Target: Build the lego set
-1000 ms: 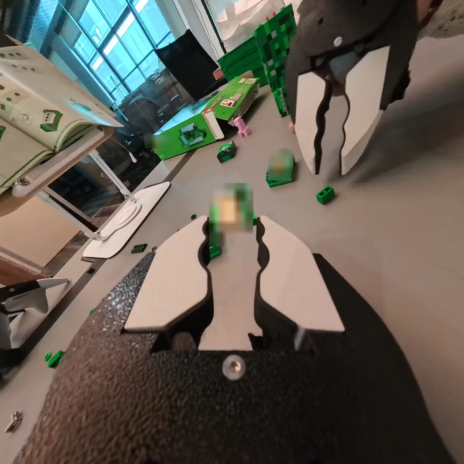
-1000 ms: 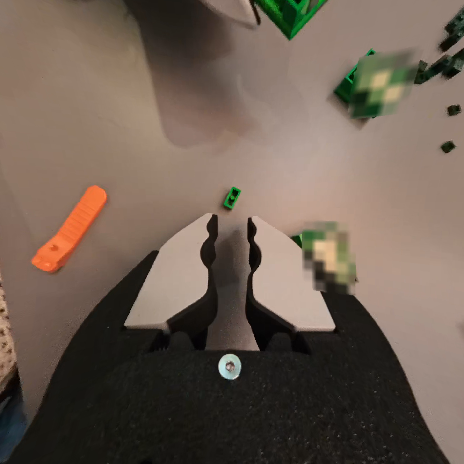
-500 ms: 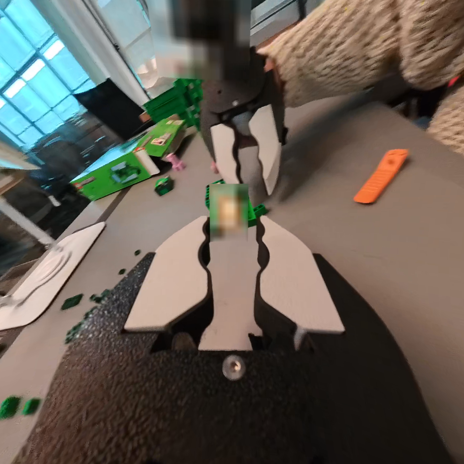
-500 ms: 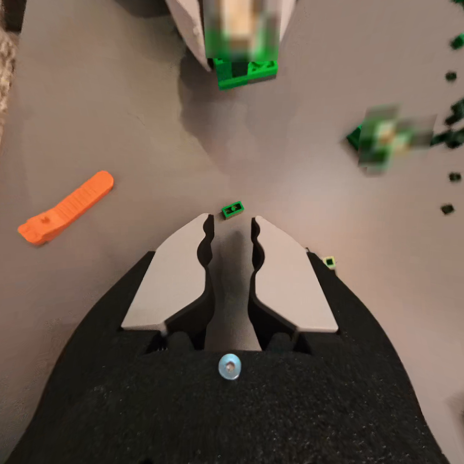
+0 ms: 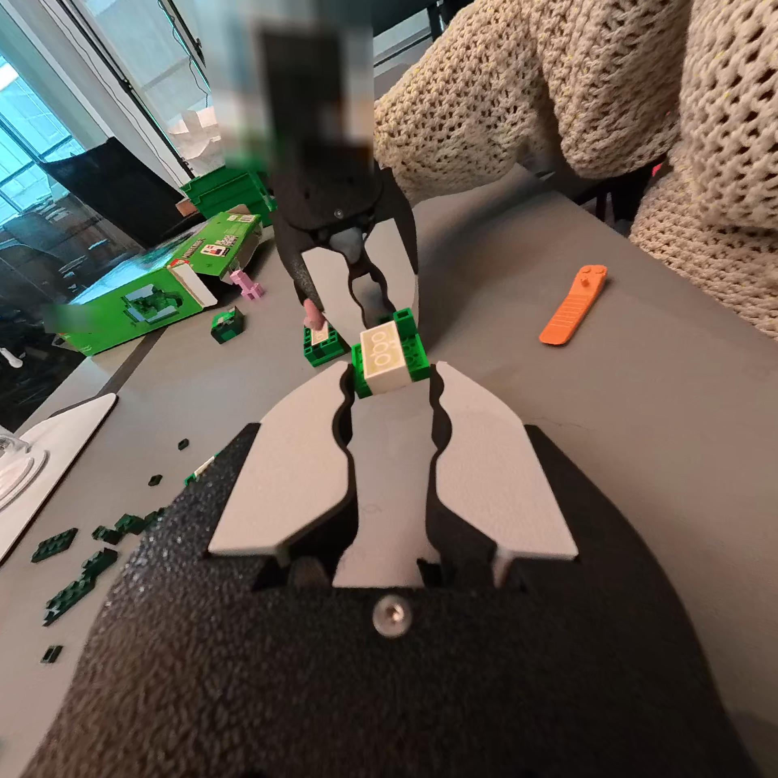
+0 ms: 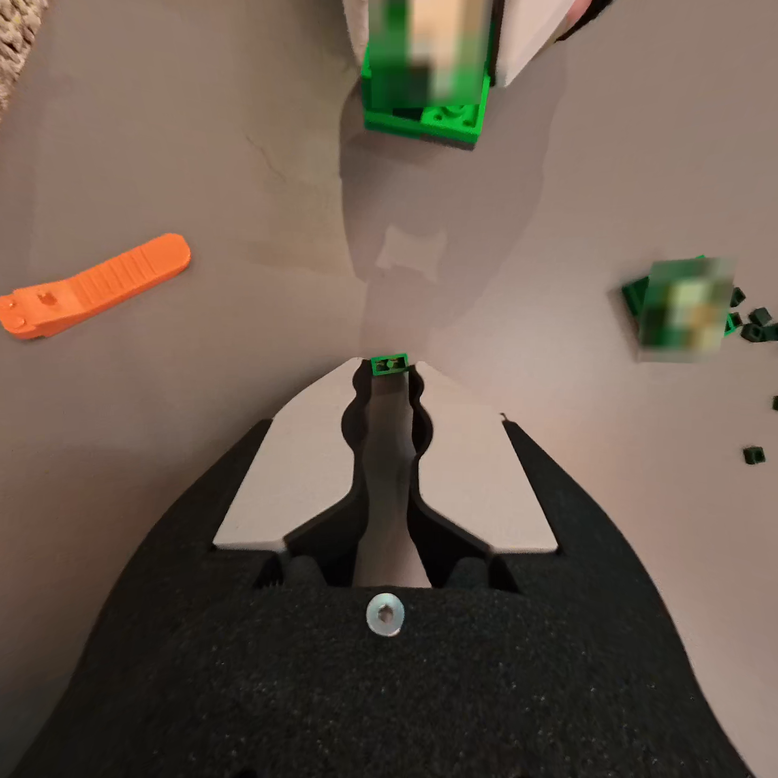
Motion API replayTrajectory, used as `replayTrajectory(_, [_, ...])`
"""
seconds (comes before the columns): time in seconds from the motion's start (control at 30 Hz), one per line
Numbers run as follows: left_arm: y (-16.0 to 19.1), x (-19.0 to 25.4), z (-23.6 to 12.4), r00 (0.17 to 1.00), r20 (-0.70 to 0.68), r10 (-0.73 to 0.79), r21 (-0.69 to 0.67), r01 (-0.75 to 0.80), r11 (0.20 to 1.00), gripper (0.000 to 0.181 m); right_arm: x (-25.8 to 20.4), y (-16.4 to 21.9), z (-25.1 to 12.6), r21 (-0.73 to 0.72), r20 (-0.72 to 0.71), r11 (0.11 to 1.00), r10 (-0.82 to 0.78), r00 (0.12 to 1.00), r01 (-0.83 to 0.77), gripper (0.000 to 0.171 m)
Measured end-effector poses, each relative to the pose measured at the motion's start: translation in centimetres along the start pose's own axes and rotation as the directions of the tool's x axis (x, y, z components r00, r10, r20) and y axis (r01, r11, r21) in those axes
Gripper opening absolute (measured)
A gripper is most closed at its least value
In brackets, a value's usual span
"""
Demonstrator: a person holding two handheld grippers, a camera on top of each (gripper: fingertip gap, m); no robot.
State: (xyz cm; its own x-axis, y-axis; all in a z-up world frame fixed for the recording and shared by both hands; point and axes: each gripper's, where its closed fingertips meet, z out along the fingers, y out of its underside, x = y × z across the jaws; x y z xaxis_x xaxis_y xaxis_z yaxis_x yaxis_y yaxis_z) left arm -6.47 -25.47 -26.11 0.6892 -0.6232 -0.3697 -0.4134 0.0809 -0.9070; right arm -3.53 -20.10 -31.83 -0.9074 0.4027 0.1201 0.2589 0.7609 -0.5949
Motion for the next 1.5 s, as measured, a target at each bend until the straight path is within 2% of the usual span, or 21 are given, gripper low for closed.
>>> replayTrajectory(0.13, [0.0, 0.1, 0.4, 0.998, 0.036, 0.051, -0.010, -0.051, 0.999, 0.034, 1.9, -2.3, -1.7, 0.100, -0.108, 0.994, 0.048, 0.993, -0.037, 0.016])
replayTrajectory(0.23, [0.4, 0.1, 0.8, 0.980, 0.084, 0.178, -0.071, -0.172, 0.982, 0.034, 2.3, -5.6, -3.2, 0.233, -0.155, 0.971, 0.089, 0.984, -0.051, 0.016])
replayTrajectory(0.3, [0.3, 0.0, 0.9, 0.964, 0.112, 0.239, -0.089, -0.230, 0.969, 0.034, 2.0, -7.1, -3.5, 0.260, -0.165, 0.965, 0.076, 0.983, -0.031, 0.016])
replayTrajectory(0.57, [0.2, 0.1, 0.8, 0.957, 0.119, 0.265, -0.097, -0.255, 0.962, 0.034, 1.3, -8.2, -2.6, 0.153, -0.158, 0.988, 0.022, 0.987, 0.003, 0.016])
replayTrajectory(0.9, [0.1, 0.4, 0.8, 0.953, 0.111, 0.282, -0.103, -0.271, 0.957, 0.034, 0.5, -7.8, -2.0, 0.050, -0.069, 0.999, -0.006, 0.998, 0.010, 0.021])
replayTrajectory(1.1, [-0.2, 0.1, 0.5, 0.953, 0.134, 0.270, -0.086, -0.260, 0.962, 0.034, 0.5, -8.3, -2.4, 0.046, -0.068, 0.999, -0.021, 0.997, 0.024, 0.030])
replayTrajectory(1.23, [-0.7, 0.0, 0.4, 0.952, 0.155, 0.265, -0.067, -0.258, 0.964, 0.034, 0.8, -8.7, -3.4, 0.120, -0.085, 0.992, 0.040, 0.996, -0.030, 0.035])
replayTrajectory(1.33, [-1.2, -0.5, 0.1, 0.965, 0.173, 0.199, -0.024, -0.197, 0.980, 0.034, 1.4, -8.6, -4.4, 0.166, -0.179, 0.986, 0.033, 0.983, -0.003, 0.048])
replayTrajectory(1.4, [-1.6, -1.1, -0.3, 0.972, 0.198, 0.130, 0.018, -0.136, 0.991, 0.034, 1.8, -8.5, -4.8, 0.135, -0.321, 0.985, -0.063, 0.945, 0.111, 0.061])
replayTrajectory(1.43, [-1.8, -1.5, -0.6, 0.973, 0.210, 0.096, 0.038, -0.106, 0.994, 0.034, 2.3, -8.2, -4.8, 0.070, -0.415, 0.980, -0.139, 0.899, 0.184, 0.067])
replayTrajectory(1.5, [-2.1, -2.0, -0.9, 0.974, 0.223, 0.038, 0.071, -0.055, 0.996, 0.034, 3.6, -7.9, -5.2, -0.115, -0.613, 0.942, -0.317, 0.723, 0.315, 0.071])
